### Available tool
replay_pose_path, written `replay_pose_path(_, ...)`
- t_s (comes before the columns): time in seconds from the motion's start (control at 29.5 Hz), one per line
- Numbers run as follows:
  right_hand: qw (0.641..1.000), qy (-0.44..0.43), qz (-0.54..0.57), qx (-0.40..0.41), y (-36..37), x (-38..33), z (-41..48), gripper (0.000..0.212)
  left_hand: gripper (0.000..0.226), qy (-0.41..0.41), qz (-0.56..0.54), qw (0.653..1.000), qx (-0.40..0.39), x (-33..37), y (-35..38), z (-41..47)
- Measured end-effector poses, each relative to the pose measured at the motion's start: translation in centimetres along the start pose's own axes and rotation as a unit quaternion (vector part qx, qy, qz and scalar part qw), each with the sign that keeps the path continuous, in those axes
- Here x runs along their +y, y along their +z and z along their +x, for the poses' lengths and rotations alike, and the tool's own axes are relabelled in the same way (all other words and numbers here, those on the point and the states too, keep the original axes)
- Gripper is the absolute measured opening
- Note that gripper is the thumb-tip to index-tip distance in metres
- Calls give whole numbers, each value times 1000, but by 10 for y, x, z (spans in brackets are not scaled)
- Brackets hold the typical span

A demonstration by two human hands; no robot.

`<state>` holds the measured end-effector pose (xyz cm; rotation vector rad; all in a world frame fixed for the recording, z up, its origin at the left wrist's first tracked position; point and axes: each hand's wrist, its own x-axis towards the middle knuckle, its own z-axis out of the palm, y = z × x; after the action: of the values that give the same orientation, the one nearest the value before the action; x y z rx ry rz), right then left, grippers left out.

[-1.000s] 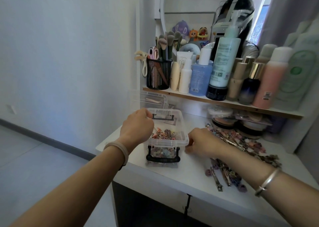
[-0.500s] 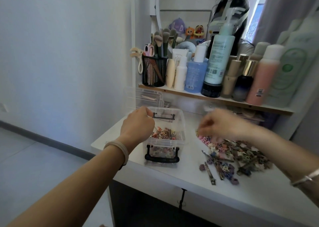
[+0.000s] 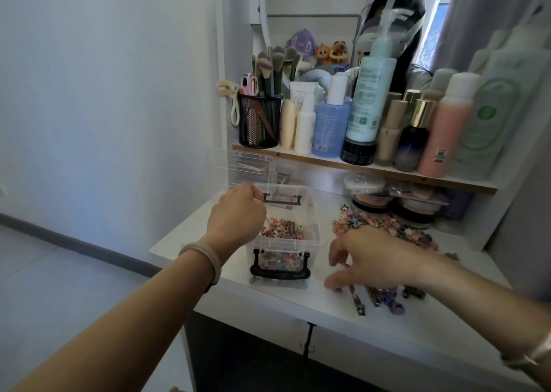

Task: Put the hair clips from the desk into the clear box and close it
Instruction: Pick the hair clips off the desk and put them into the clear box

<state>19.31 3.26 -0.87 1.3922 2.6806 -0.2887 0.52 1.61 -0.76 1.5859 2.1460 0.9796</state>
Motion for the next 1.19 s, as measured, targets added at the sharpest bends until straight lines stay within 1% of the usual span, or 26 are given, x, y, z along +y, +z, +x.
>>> replay_pose_path(0.03,1000,-2,-18,-8,3,0,1,41,35,0,0,1000,0,0,0,0)
replay_pose_path(0.1,1000,-6,-29,2,8,1,3,31,35,0,-2,1000,-1,0,0,-1)
replay_pose_path(0.17,1000,-7,-18,18,9,6,7,22,36,1,-2,1000,-1,0,0,-1)
replay_pose_path(0.24,1000,-7,-2,20,9,9,10,18,36,2,-2,1000,-1,0,0,-1)
replay_pose_path(0.51,998,-13,25,55,10,15,13,23,35,-2,-7,1000,0,0,-2,-1)
replay_pose_path(0.61,996,-2,42,84,12,16,13,26,35,-2,-13,1000,-4,0,0,-2)
replay_pose_path(0.71,989,1,54,135,8,17,15,26,35,-1,-14,1000,-1,1,-1,-3)
replay_pose_path(0.78,981,8,75,176,0,16,16,23,36,0,-13,1000,-2,0,-1,-2)
replay_pose_path(0.85,965,20,134,224,-11,13,18,19,36,-2,-14,1000,-4,0,-1,-3)
replay_pose_path(0.91,932,22,238,272,-26,6,19,14,36,-5,-17,1000,-4,1,-1,-3)
replay_pose_path(0.95,912,11,296,283,-33,-1,19,13,36,-5,-18,1000,-4,1,-1,-3)
replay_pose_path(1.02,885,-16,376,272,-42,-17,21,13,35,-4,-19,1000,-4,0,-1,-2)
replay_pose_path(1.05,886,-26,391,248,-45,-24,22,13,35,-3,-18,1000,-4,0,-1,-2)
replay_pose_path(1.12,911,-36,362,194,-45,-34,24,15,34,-4,-15,1000,-3,0,0,-2)
replay_pose_path(1.15,923,-38,335,186,-45,-33,25,20,34,-3,-16,1000,-3,0,0,-2)
replay_pose_path(1.19,931,-38,308,194,-45,-29,26,23,34,-1,-17,1000,-4,1,0,-2)
